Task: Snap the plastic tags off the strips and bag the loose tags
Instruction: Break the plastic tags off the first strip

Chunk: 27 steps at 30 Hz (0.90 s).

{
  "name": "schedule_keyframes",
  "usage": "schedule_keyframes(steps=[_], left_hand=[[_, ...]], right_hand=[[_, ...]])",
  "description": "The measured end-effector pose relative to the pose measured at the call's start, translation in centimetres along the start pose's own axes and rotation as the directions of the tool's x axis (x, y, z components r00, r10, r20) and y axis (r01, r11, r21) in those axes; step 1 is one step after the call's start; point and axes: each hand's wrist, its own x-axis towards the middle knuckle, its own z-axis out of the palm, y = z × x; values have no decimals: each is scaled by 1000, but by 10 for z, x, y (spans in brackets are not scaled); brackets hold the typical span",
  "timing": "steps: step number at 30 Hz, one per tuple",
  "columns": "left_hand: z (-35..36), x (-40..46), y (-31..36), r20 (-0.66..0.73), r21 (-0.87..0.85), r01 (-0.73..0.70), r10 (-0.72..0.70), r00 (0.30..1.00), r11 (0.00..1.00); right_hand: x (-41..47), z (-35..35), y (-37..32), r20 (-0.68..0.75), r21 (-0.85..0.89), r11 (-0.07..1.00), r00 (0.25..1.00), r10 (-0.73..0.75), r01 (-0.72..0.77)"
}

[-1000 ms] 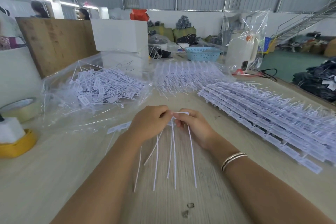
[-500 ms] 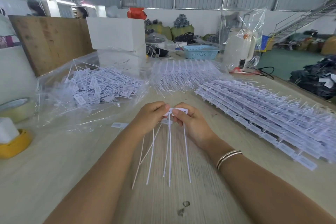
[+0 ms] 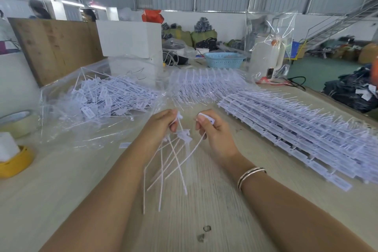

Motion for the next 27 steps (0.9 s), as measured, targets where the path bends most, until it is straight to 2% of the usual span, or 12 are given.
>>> schedule_keyframes(steps=[2,3,7,10,12,15,18,19,22,27], left_hand=[[-4,0,1,-32,87,-75,78,996,993],[-3,-1,2,-44,105,-112,117,992,988],[3,-4,5,-60,138,-194,203,977,971],[3,-6,3,-27,242,-190,203,979,952],[3,-7,0,-5,359,-192,208,978,913],[6,-6,-4,46,457,-249,257,965,854],[10,-6,-5,87,497,-304,301,950,813],[11,-6,-6,91,508,-304,301,949,806],[7,-7,-6,38,605,-258,296,954,753],[6,-10,0,-32,742,-220,362,932,633]], right_hand=[[2,2,3,49,16,998,997,61,-62],[3,5,5,68,-30,995,993,101,-100],[9,17,13,48,-341,915,968,245,-214],[10,19,14,11,-469,848,959,284,-246],[9,16,10,-36,-420,873,966,257,-248],[5,11,5,-38,-238,928,957,287,-287],[3,11,5,13,-311,922,969,247,-231],[3,10,4,0,-281,936,975,221,-212],[4,6,2,-67,-83,974,976,205,-210],[3,6,5,-28,-103,977,982,185,-187]])
